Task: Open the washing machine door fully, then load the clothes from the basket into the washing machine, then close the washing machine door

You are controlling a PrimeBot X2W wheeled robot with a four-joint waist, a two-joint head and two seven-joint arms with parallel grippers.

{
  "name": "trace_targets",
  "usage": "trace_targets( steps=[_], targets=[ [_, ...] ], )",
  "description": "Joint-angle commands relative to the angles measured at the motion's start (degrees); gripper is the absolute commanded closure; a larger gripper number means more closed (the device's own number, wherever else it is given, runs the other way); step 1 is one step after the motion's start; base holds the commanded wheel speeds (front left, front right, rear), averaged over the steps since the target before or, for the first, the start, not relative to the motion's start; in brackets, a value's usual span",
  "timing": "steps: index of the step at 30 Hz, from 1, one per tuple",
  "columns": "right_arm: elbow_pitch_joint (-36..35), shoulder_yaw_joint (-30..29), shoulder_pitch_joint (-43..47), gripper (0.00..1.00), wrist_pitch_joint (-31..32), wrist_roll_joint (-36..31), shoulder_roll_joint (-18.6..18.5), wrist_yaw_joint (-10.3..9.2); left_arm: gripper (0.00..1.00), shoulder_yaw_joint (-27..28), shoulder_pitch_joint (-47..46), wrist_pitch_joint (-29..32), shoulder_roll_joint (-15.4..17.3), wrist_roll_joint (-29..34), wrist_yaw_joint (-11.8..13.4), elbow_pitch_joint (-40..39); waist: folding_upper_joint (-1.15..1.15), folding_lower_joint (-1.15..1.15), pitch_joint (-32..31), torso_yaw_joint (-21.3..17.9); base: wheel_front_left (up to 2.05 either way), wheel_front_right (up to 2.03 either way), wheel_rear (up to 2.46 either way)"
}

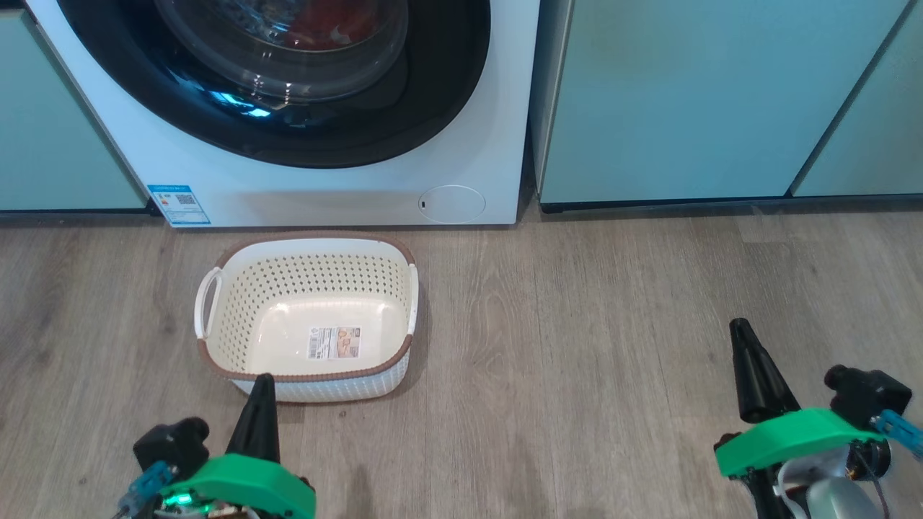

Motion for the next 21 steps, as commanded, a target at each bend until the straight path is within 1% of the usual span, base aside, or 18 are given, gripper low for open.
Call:
trace_targets(
  steps=[1,21],
  targets=[
    [-2.0,-0.2,-2.7,1.0,0.3,1.4,0.0,0.0,1.0,0.7,-2.7,0.3,0.4,-1.3,-0.3,-1.8,0.0,0.0,0.0,0.0,0.0,0.0,0.0],
    [-1.9,-0.8,-3.3,1.0,3.6,14.1,0.0,-0.01,1.0,2.6,-4.0,3.4,0.6,-13.8,-2.2,-1.1,0.0,0.0,-0.1,0.5,0.0,0.0,0.0]
  ],
)
